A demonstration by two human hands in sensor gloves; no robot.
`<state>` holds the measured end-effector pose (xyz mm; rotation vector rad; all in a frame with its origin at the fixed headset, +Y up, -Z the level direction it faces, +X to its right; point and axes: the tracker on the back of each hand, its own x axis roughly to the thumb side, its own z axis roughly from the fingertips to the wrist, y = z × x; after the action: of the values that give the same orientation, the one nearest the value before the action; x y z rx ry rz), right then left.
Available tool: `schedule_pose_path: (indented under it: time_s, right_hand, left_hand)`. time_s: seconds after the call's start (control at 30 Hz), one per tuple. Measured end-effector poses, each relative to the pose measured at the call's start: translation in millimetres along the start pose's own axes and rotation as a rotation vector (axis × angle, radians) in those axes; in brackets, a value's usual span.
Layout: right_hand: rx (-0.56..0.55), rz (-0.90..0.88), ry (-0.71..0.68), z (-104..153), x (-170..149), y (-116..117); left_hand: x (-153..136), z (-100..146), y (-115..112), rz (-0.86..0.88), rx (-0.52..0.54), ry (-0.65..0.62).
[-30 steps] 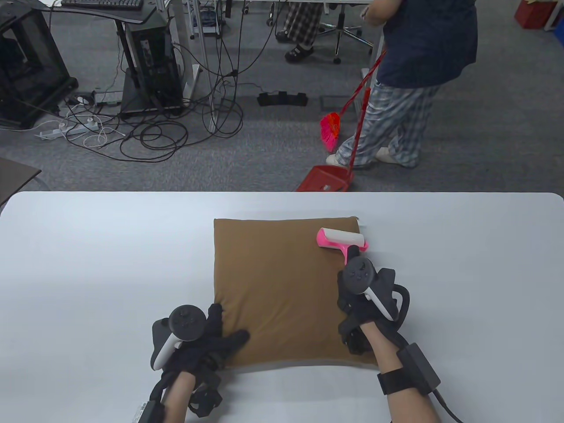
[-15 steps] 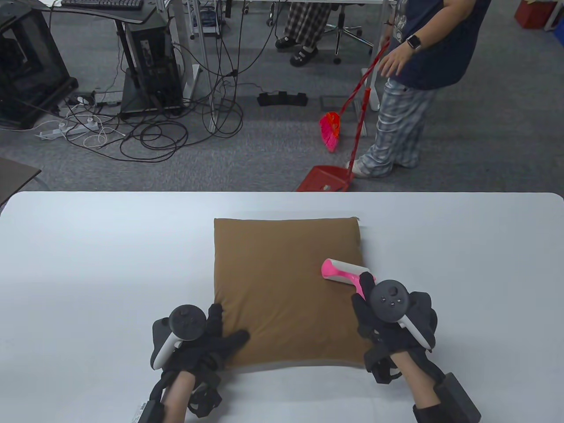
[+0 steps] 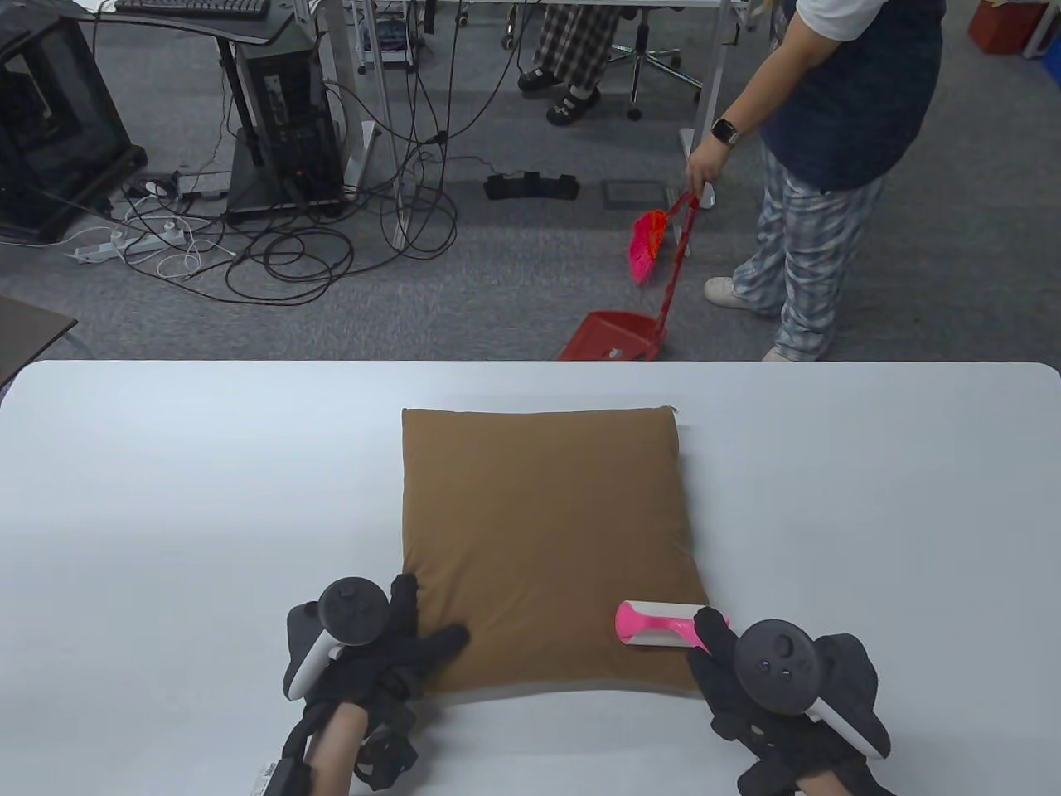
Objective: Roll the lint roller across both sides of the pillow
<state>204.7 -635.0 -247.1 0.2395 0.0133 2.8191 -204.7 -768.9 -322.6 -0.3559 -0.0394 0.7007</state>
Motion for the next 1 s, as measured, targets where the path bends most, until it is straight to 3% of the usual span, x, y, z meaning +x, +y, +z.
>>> schedule_pose_path:
  time_s: [0.2, 0.3, 0.53, 0.83, 1.0]
  right_hand:
    - [-0.120, 0.032, -0.091, 14.5, 19.7, -21.0]
    - [-0.126, 0.059, -0.150, 20.5, 38.6, -14.8]
    - [-0.184, 0.223, -0.096, 11.0, 64.2, 12.6]
    - [-0.234, 0.230, 0.006, -42.2, 85.7, 23.3]
    - [-0.137, 0.148, 0.050, -88.9, 84.1, 34.5]
  left_hand:
    - [-1.3, 1.4, 2.5, 0.004, 0.024, -0.012]
    - [2.0, 4.3, 6.5, -0.038, 0.160, -0.071]
    - [4.2, 7.1, 6.3, -0.040, 0.168, -0.077]
    - [3.9, 7.2, 5.8, -0.033, 0.157, -0.071]
    - [3.4, 7.0, 5.9, -0.027, 0.148, -0.069]
